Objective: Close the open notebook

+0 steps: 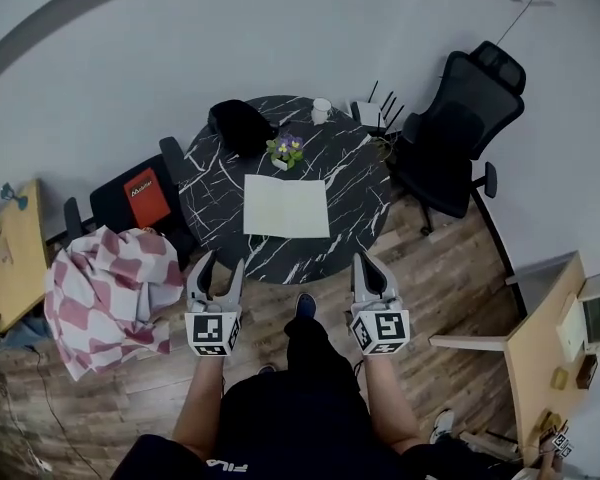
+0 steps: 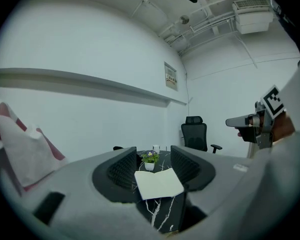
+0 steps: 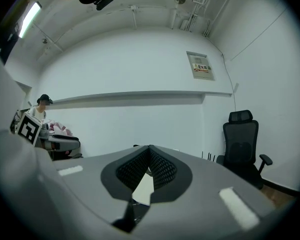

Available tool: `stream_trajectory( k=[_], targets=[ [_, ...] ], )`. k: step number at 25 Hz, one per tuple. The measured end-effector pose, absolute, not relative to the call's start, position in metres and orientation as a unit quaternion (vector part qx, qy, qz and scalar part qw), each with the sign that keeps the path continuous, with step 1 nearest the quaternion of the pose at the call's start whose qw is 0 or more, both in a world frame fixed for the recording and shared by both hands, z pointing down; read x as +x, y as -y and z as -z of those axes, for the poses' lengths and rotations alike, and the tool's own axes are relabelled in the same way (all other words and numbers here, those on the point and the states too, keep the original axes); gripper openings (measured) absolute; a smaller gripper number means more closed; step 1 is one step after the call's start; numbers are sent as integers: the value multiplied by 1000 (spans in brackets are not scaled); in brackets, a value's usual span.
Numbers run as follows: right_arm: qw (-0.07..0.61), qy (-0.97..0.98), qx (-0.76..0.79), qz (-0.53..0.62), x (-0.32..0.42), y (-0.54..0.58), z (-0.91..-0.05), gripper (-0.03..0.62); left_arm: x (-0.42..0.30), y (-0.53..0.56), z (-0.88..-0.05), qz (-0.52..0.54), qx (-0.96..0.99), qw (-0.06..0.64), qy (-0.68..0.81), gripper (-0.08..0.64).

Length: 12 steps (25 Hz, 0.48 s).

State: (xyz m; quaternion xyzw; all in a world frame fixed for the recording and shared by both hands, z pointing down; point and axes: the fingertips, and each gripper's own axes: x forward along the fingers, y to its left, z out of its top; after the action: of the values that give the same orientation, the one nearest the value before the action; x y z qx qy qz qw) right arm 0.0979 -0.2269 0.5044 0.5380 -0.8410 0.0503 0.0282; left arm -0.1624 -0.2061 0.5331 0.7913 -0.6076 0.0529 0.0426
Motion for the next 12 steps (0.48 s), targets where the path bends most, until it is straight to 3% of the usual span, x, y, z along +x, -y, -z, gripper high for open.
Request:
stream_trajectory(
  k=[12],
  targets=[
    [16,843,535,-57,103,245,-541,12,-161,228,-584,-61,790,54,608,210]
  ],
)
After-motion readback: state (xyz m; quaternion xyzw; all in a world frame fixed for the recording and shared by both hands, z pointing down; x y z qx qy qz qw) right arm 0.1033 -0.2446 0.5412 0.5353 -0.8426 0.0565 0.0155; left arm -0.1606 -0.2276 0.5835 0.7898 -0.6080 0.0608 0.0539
